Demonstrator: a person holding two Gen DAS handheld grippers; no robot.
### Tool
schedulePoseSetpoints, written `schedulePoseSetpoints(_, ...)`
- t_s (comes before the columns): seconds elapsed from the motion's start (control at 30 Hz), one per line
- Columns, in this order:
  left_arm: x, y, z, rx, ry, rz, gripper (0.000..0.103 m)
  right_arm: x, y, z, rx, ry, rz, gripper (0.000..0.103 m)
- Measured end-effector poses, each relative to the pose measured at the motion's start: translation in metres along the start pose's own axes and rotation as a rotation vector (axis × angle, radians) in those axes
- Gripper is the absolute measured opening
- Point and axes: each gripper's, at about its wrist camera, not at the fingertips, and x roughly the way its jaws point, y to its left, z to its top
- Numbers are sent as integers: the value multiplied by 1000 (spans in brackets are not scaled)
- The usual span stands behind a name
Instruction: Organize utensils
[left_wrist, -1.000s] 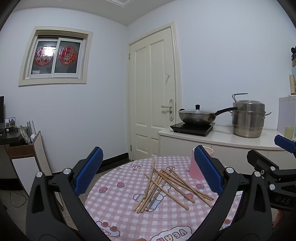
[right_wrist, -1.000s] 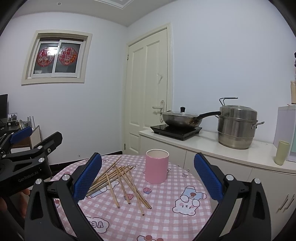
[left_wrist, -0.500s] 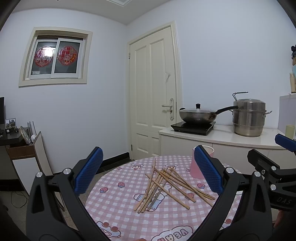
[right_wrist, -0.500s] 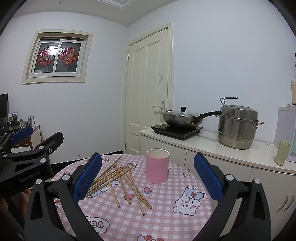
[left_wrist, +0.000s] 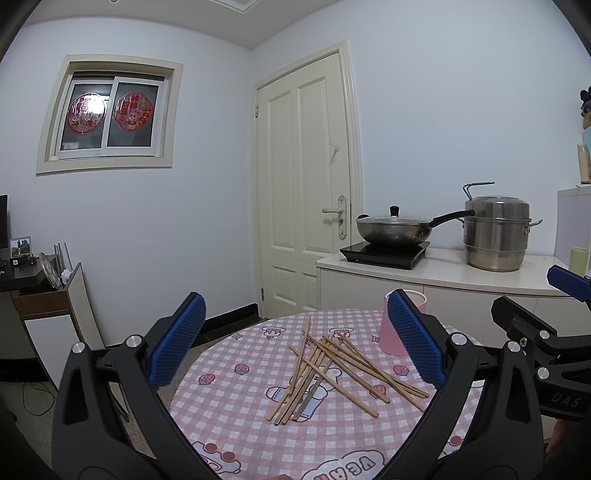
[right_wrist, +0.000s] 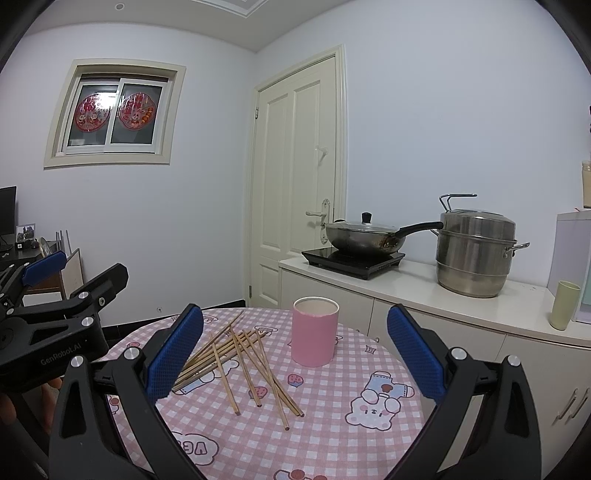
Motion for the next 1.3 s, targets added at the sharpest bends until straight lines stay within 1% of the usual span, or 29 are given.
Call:
schedulePoseSetpoints(0.77, 1, -2, 0, 7, 4, -1, 97, 1, -1, -2, 8, -2, 0, 96)
schedulePoseSetpoints(1.3, 5, -2, -4, 14, 25, 5, 97, 2, -1, -3, 11, -4, -6, 96)
